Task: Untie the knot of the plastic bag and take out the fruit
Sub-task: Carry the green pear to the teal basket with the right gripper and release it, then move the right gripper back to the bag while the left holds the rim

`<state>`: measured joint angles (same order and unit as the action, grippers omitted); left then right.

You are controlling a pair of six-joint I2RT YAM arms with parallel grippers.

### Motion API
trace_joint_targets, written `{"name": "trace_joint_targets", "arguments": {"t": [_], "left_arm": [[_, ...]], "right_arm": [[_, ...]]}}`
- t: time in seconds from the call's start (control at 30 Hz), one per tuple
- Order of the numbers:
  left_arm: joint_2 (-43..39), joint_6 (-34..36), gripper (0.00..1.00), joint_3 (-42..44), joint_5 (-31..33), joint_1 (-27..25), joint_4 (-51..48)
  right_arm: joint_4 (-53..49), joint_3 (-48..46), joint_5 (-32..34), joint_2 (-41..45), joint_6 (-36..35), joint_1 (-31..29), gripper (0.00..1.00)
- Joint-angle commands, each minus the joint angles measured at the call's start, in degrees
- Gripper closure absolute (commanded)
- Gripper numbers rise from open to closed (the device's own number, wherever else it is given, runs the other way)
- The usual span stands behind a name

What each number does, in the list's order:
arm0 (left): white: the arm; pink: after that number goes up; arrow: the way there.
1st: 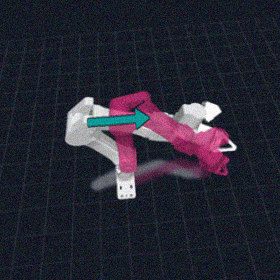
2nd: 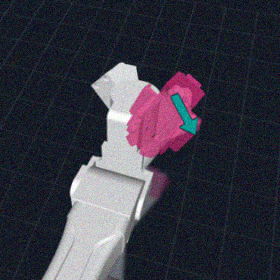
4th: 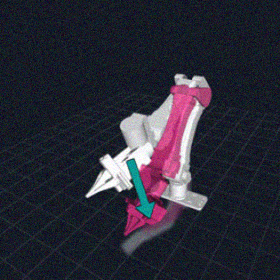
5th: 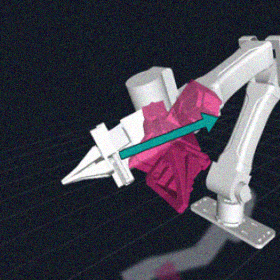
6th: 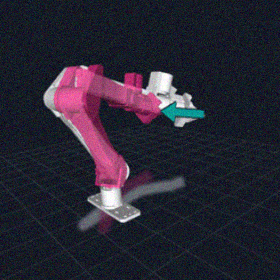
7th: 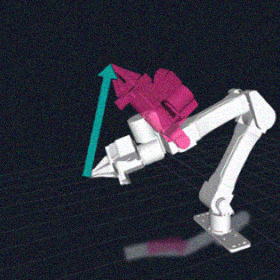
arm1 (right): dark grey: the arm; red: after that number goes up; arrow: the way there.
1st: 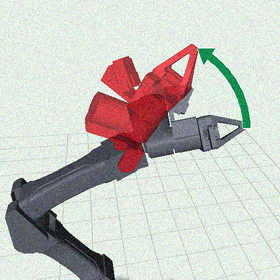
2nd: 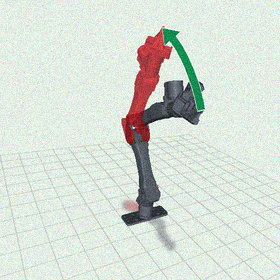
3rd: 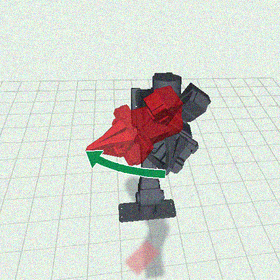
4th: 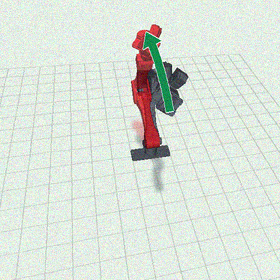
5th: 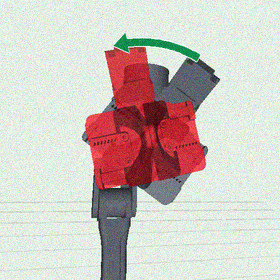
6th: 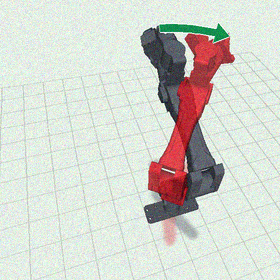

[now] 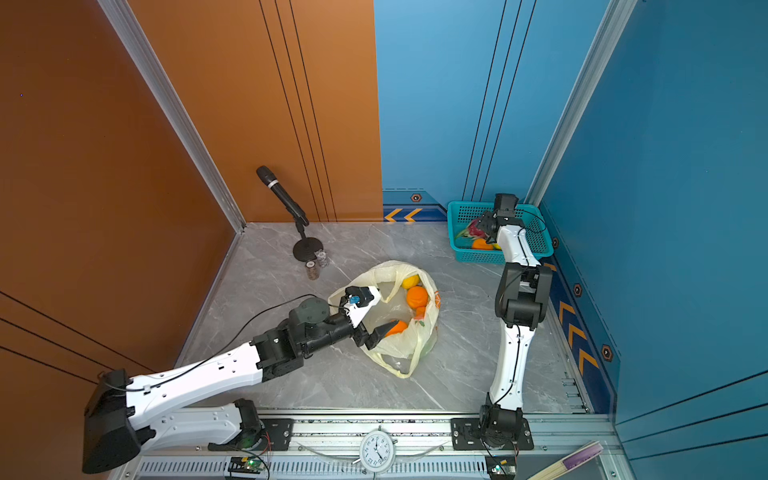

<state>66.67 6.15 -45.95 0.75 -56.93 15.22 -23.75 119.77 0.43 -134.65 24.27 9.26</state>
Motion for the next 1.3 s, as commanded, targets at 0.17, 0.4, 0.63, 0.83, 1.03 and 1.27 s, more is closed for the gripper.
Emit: {"name": "trace_joint_targets", "arguments": {"t": [0.17,0.4,0.63,0.83,1.03,1.27], "left_arm": [[3.5,-2.0,0.08,-1.6,-3.4,2.5,4.2],[5.4,-3.2,0.08,-1.5,-3.9,4.0,6.0],[6.9,-4.4,0.08,-2.4,-5.8,5.1,6.8],[6.7,-5.2,0.09,-2.1,-5.8,5.3,6.6],[5.2,-7.0,0.09,-1.3,-5.6,5.3,5.6],[3.4,-9.1,0.09,-0.5,-5.9,4.8,2.7]], "right_arm": [[-5.1,13.6,0.7,-10.5,2.9,2.7,0.31],[-3.3,18.3,-4.4,-16.0,13.1,5.1,0.27],[-3.3,20.2,-5.3,-17.3,16.0,5.3,0.1],[-5.2,19.9,-4.1,-14.3,13.9,5.0,0.0],[-7.0,15.7,-1.8,-7.6,11.5,4.7,0.0],[-6.8,5.6,-2.0,4.9,8.9,3.6,0.0]]}}
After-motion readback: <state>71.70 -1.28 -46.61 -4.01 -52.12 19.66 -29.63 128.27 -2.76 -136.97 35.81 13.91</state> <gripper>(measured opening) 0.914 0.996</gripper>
